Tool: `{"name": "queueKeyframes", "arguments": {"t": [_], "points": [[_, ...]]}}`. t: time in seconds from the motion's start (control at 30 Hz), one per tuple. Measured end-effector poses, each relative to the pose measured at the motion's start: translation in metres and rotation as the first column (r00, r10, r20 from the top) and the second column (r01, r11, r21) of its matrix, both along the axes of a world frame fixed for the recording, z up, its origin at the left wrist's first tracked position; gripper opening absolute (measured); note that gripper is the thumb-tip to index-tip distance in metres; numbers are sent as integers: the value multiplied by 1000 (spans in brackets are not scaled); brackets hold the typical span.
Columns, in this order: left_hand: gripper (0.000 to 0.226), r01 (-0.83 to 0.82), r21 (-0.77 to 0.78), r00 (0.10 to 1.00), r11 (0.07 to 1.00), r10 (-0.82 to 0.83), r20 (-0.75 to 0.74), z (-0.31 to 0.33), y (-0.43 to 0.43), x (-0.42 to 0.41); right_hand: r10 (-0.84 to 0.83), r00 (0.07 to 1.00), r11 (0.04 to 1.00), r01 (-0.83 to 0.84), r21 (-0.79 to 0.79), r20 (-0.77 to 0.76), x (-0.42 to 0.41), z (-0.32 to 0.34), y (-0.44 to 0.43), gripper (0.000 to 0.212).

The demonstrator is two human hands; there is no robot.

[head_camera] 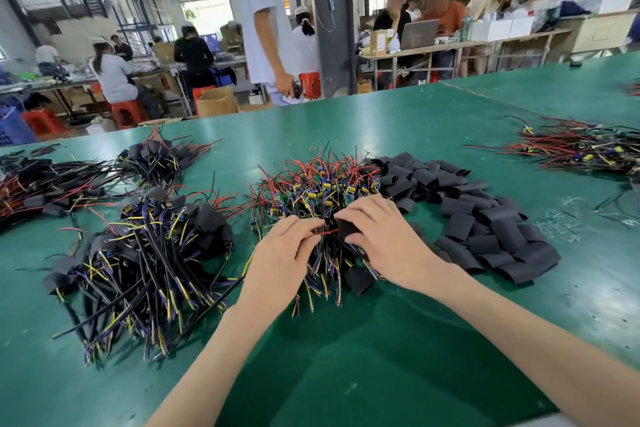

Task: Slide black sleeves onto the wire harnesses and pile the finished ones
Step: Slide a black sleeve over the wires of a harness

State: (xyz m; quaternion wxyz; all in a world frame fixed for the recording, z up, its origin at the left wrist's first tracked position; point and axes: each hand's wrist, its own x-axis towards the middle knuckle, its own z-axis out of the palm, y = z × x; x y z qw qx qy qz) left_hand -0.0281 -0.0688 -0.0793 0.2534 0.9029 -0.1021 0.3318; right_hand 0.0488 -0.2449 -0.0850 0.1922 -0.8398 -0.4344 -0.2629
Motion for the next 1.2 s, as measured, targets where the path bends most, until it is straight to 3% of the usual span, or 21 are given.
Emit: {"name": "queueKeyframes", "arguments": {"t": [0.1, 0.27, 0.37, 0.5, 0.6, 0.7, 0.83, 1.0, 1.2], "points": [[37, 33, -88, 999, 996, -35, -12, -3, -5, 0, 44, 998, 997, -40, -58, 55, -7, -1, 7, 34], [56, 134, -125, 991, 983, -135, 1, -7, -9, 0, 124, 988, 988, -132, -80, -90, -12, -6, 9, 45], [64, 170, -106, 981, 980, -178, -73, -6, -7, -3, 118, 988, 989, -126, -76, -104, -10, -8, 8, 49], [52, 45, 22, 987, 999, -41, -157, 2, 10, -2, 88, 985, 996, -90, -10, -151, -3, -3, 3, 50], [30, -45, 97, 966, 994, 68, -249, 5, 21, 1, 54, 989, 998, -49, 35, -137, 3, 1, -5, 44], [14, -24, 44, 951, 999, 36, -308, 3, 25, 4, 20, 990, 998, -12, 60, -137, 6, 5, -11, 40], [15, -4, -40, 968, 999, -6, -250, 4, 24, 6, 1, 990, 999, 6, 47, -138, 8, 5, -11, 41], [16, 3, -96, 994, 995, -14, -111, 7, 14, 1, -59, 997, 995, 63, -81, 41, 6, 5, -11, 31], [14, 37, -80, 993, 996, -46, -112, 6, -1, -2, 70, 997, 991, -64, -120, 41, 0, 6, -5, 31]]}}
